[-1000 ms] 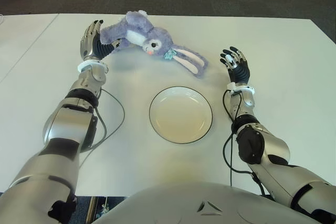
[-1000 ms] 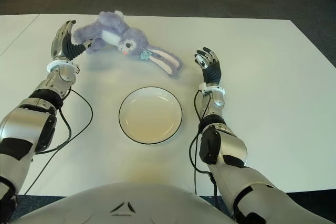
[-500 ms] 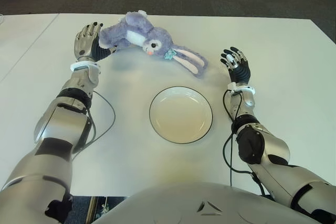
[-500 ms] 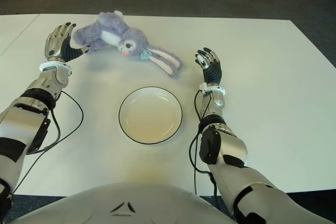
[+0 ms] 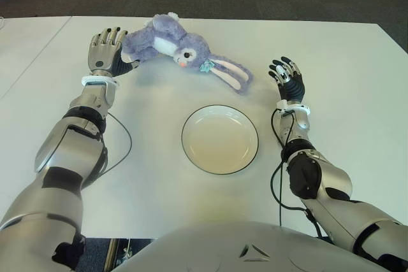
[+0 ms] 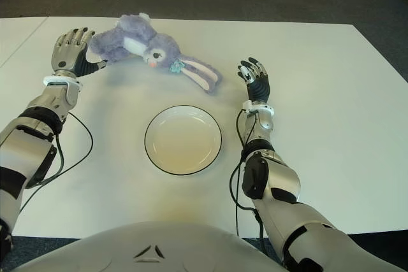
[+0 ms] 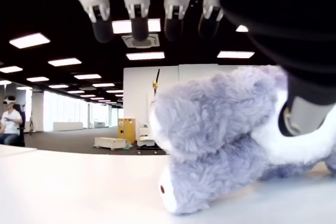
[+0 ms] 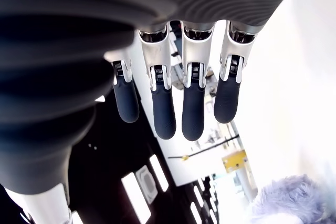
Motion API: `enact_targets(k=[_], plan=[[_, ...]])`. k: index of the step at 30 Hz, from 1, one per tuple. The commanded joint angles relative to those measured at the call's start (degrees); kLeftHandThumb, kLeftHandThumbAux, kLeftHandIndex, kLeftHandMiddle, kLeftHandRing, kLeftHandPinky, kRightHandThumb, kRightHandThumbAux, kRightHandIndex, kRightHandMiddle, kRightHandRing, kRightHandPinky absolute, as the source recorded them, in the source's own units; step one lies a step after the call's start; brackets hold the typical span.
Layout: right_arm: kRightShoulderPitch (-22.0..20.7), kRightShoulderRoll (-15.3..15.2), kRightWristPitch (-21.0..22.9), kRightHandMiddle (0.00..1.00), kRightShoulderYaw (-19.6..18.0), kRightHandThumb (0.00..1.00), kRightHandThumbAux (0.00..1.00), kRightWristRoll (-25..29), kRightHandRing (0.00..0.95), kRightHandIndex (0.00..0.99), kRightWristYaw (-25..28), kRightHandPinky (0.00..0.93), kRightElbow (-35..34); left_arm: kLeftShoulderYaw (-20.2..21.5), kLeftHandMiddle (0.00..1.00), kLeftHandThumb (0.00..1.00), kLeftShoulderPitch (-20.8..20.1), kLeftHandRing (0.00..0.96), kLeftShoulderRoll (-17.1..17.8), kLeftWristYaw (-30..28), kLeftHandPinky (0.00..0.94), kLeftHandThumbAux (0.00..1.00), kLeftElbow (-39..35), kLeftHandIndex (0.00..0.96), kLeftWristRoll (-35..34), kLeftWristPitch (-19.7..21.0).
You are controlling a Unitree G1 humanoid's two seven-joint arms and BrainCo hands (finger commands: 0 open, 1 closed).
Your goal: Put the doll into the plate.
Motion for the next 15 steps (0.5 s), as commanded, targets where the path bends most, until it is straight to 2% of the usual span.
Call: enact_targets(k=[1, 6, 10, 15], plan=[[11.32, 4.01, 9.80, 0.323, -1.15, 0.072, 0.741, 1.36, 0.309, 0.250, -1.69, 0.271, 8.07, -3.13, 0.000, 0.216, -0.60, 0.000, 0.37, 0.01, 0.000, 0.459, 0.63, 0.000, 2.93, 0.37], [11.25, 3.98, 9.98, 0.322, -1.29, 0.061, 0.745, 1.47, 0.311, 0.250, -1.62, 0.277, 8.06, -4.70, 0.000, 0.208, -1.55, 0.000, 0.00, -1.64, 0.000, 0.458, 0.66, 0.000, 3.82, 0.35], [11.18, 3.98, 9.99, 0.324, -1.27, 0.056, 0.739, 1.38, 0.318, 0.249, -1.83, 0.294, 8.08, -8.28, 0.000, 0.195, -3.77, 0.000, -0.73, -3.51, 0.000, 0.458, 1.33, 0.000, 6.83, 0.88], [11.25, 4.01, 10.12, 0.323, -1.18, 0.057, 0.727, 1.23, 0.316, 0.241, -1.90, 0.284, 8.12, -11.40, 0.000, 0.190, -5.43, 0.000, -1.27, -2.82, 0.000, 0.456, 2.08, 0.000, 9.49, 1.88]])
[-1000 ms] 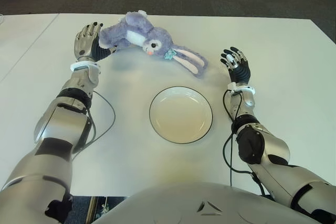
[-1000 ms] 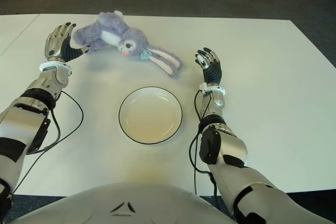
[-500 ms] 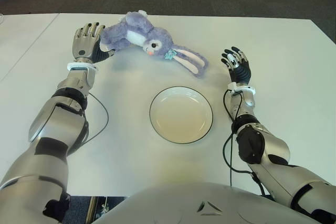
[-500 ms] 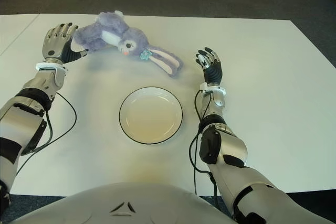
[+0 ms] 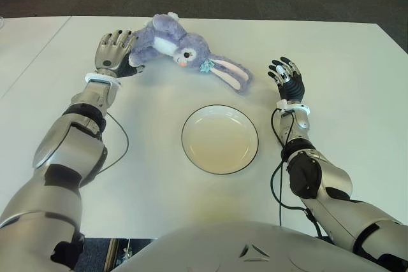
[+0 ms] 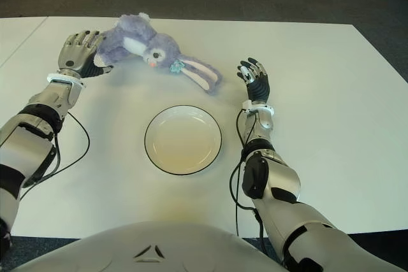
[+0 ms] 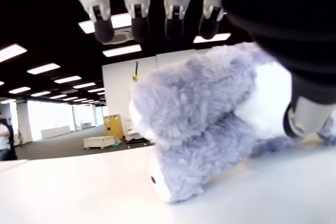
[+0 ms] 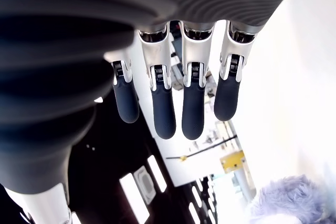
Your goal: Put the doll into the plate.
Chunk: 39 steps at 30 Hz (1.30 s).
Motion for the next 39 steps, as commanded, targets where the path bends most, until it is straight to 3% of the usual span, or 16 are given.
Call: enact_targets(k=[1, 6, 14, 25, 39], plan=[[11.41, 4.05, 9.62, 0.323, -1.14, 0.057, 0.727, 1.29, 0.316, 0.240, -1.80, 0.283, 8.12, -4.51, 0.000, 0.190, -3.25, 0.000, -1.31, -1.48, 0.000, 0.456, 1.62, 0.000, 4.65, 1.00], [11.42, 4.13, 10.17, 0.320, -1.62, 0.064, 0.729, 1.81, 0.307, 0.238, -1.81, 0.266, 8.15, -8.39, 0.000, 0.189, -5.24, 0.000, -1.77, -0.24, 0.000, 0.463, 2.24, 0.000, 8.20, 1.14], [11.48, 4.12, 10.56, 0.332, -2.04, 0.070, 0.740, 1.99, 0.321, 0.247, -1.75, 0.284, 8.14, -9.92, 0.000, 0.180, -6.59, 0.000, -3.20, -0.90, 0.000, 0.469, 2.99, 0.000, 8.81, 1.05], [11.89, 3.88, 10.21, 0.332, -1.96, 0.064, 0.739, 1.79, 0.317, 0.236, -1.15, 0.270, 8.09, -10.97, 0.000, 0.131, -7.70, 0.000, -4.81, -1.41, 0.000, 0.489, 3.57, 0.000, 8.71, 2.50], [11.67, 3.24, 10.60, 0.337, -1.63, 0.046, 0.755, 1.24, 0.329, 0.237, -1.61, 0.281, 8.09, -10.34, 0.000, 0.204, -8.19, 0.000, -6.28, -2.04, 0.000, 0.497, 3.85, 0.000, 7.85, 4.47]])
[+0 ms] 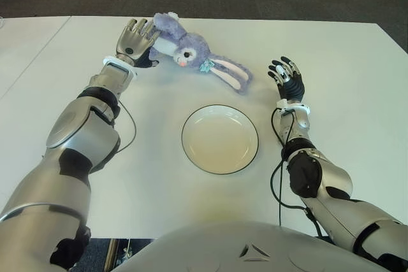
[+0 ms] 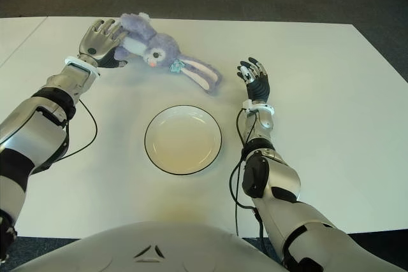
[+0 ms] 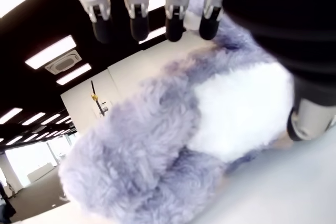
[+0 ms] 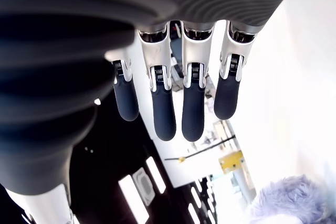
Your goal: Put the doll into the plate.
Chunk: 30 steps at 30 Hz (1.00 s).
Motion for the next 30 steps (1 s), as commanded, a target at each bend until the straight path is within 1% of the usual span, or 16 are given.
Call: enact_targets(k=[1, 5, 8, 12, 13, 15, 16, 17, 21, 23, 25, 27, 30], plan=[[11.96, 3.27, 9.55, 0.337, -0.93, 0.046, 0.755, 1.08, 0.330, 0.237, -1.75, 0.281, 8.10, -0.37, 0.000, 0.204, -0.66, 0.000, -1.67, -2.28, 0.000, 0.497, 0.95, 0.000, 0.48, 0.84], [11.96, 3.10, 9.90, 0.335, -1.20, 0.053, 0.744, 1.38, 0.325, 0.229, -1.22, 0.280, 8.12, 0.11, 0.000, 0.228, -0.60, 0.000, -1.92, -3.07, 0.000, 0.497, 1.07, 0.000, -0.03, 0.77], [11.94, 2.97, 10.25, 0.337, -1.99, 0.061, 0.741, 2.24, 0.331, 0.233, -0.31, 0.303, 8.11, 0.53, 0.000, 0.237, -0.58, 0.000, -2.13, -3.83, 0.000, 0.496, 1.19, 0.000, -0.43, 0.94], [11.86, 2.72, 10.65, 0.344, -2.12, 0.067, 0.744, 2.16, 0.344, 0.238, -0.81, 0.323, 8.14, 1.16, 0.000, 0.257, -1.09, 0.000, -1.98, -4.91, 0.000, 0.494, 1.42, 0.000, -1.01, 1.24], [11.82, 2.69, 10.73, 0.344, -2.15, 0.067, 0.744, 2.14, 0.344, 0.238, -0.89, 0.323, 8.14, 1.82, 0.000, 0.258, -1.33, 0.000, -1.93, -5.52, 0.000, 0.494, 1.50, 0.000, -1.64, 1.29], [11.80, 2.59, 10.89, 0.347, -2.23, 0.067, 0.747, 2.16, 0.349, 0.236, -0.88, 0.315, 8.14, 3.35, 0.000, 0.301, -1.60, 0.000, -2.08, -6.48, 0.000, 0.478, 1.55, 0.000, -3.12, 1.32], [11.77, 2.53, 11.05, 0.348, -2.23, 0.067, 0.747, 2.11, 0.349, 0.236, -0.92, 0.314, 8.14, 4.60, 0.000, 0.304, -1.65, 0.000, -2.23, -6.84, 0.000, 0.477, 1.53, 0.000, -4.34, 1.31], [11.75, 2.48, 11.16, 0.349, -2.23, 0.067, 0.749, 2.07, 0.350, 0.237, -0.96, 0.312, 8.14, 5.38, 0.000, 0.334, -1.65, 0.000, -2.34, -7.02, 0.000, 0.467, 1.49, 0.000, -5.11, 1.30], [11.78, 2.30, 11.44, 0.350, -2.22, 0.072, 0.748, 1.98, 0.349, 0.239, -0.92, 0.305, 8.12, 7.77, 0.000, 0.361, -1.57, 0.000, -2.76, -7.06, 0.002, 0.457, 1.33, 0.000, -7.28, 1.28], [11.81, 2.22, 11.50, 0.349, -2.20, 0.077, 0.740, 1.94, 0.343, 0.238, -0.88, 0.285, 8.11, 8.65, 0.000, 0.380, -1.53, 0.000, -2.93, -6.94, 0.001, 0.448, 1.26, 0.000, -8.00, 1.24], [11.90, 2.10, 11.37, 0.348, -2.02, 0.080, 0.735, 1.73, 0.341, 0.240, -0.69, 0.291, 8.10, 10.64, 0.000, 0.400, -1.63, 0.000, -3.36, -6.62, 0.000, 0.436, 1.12, 0.000, -9.95, 1.06], [12.00, 2.04, 11.10, 0.347, -1.86, 0.077, 0.736, 1.56, 0.341, 0.240, -0.50, 0.298, 8.08, 13.48, 0.000, 0.412, -1.87, 0.000, -3.95, -6.81, 0.000, 0.419, 0.99, 0.000, -12.63, 0.95], [12.02, 2.02, 11.11, 0.346, -1.85, 0.071, 0.741, 1.56, 0.341, 0.235, -0.50, 0.289, 8.07, 15.25, 0.000, 0.414, -2.07, 0.000, -4.38, -7.51, 0.000, 0.409, 1.06, 0.000, -14.21, 1.22]])
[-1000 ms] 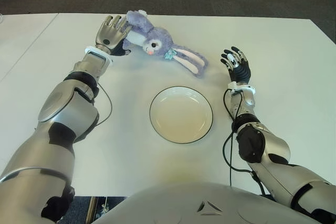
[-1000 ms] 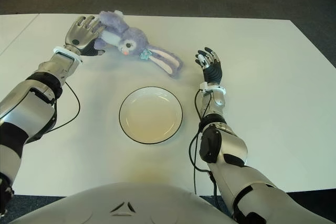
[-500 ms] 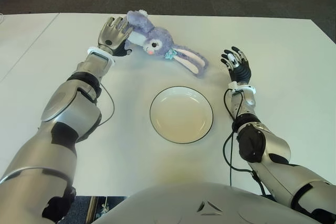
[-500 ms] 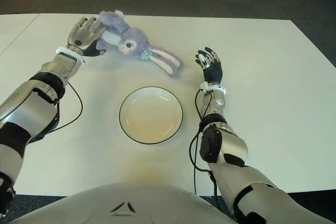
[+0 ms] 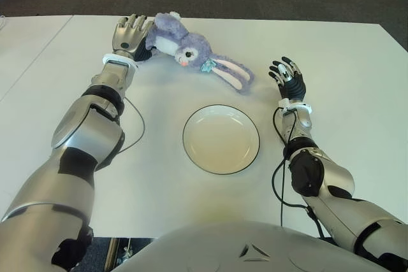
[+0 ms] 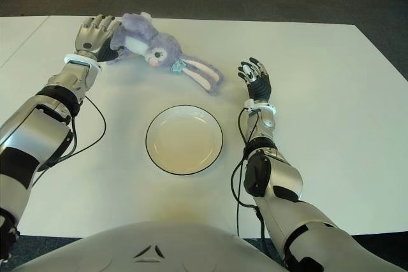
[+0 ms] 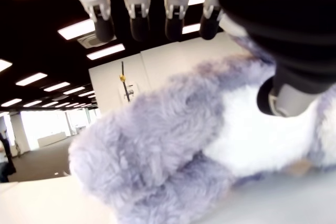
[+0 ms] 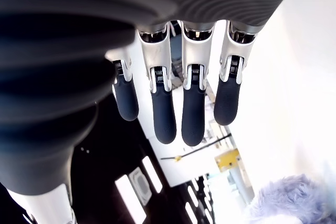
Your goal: Put the doll into the plate.
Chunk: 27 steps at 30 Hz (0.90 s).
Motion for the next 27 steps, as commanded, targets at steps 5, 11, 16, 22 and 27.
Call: enact_targets(k=[5, 11, 16, 22, 27], plan=[[12.38, 3.12, 9.18, 0.343, -1.49, 0.073, 0.753, 1.69, 0.335, 0.238, -1.35, 0.283, 8.08, 6.40, 0.000, 0.395, -1.49, 0.000, -1.84, -3.13, 0.000, 0.404, 0.54, 0.000, -5.64, 0.76], [12.26, 3.23, 9.42, 0.349, -1.61, 0.097, 0.758, 1.85, 0.335, 0.244, -1.69, 0.275, 8.05, 6.80, 0.000, 0.337, -1.84, 0.000, -1.84, -5.07, 0.000, 0.412, 0.65, 0.000, -5.47, 2.61], [12.35, 3.17, 9.33, 0.344, -1.43, 0.095, 0.748, 1.66, 0.330, 0.236, -1.37, 0.274, 8.06, 6.29, 0.000, 0.293, -2.33, 0.000, -0.79, -7.89, 0.000, 0.413, 0.62, 0.000, -4.60, 3.61], [12.34, 3.16, 9.46, 0.341, -1.55, 0.092, 0.729, 1.80, 0.324, 0.228, -0.88, 0.266, 8.08, 5.58, 0.000, 0.282, -2.61, 0.000, -0.10, -9.79, 0.000, 0.413, 0.57, 0.000, -3.85, 3.98], [12.29, 3.19, 9.43, 0.343, -1.47, 0.092, 0.736, 1.68, 0.327, 0.238, -1.20, 0.280, 8.09, 5.21, 0.000, 0.289, -2.92, 0.000, 0.49, -10.32, 0.000, 0.411, 0.46, 0.000, -3.49, 3.87]])
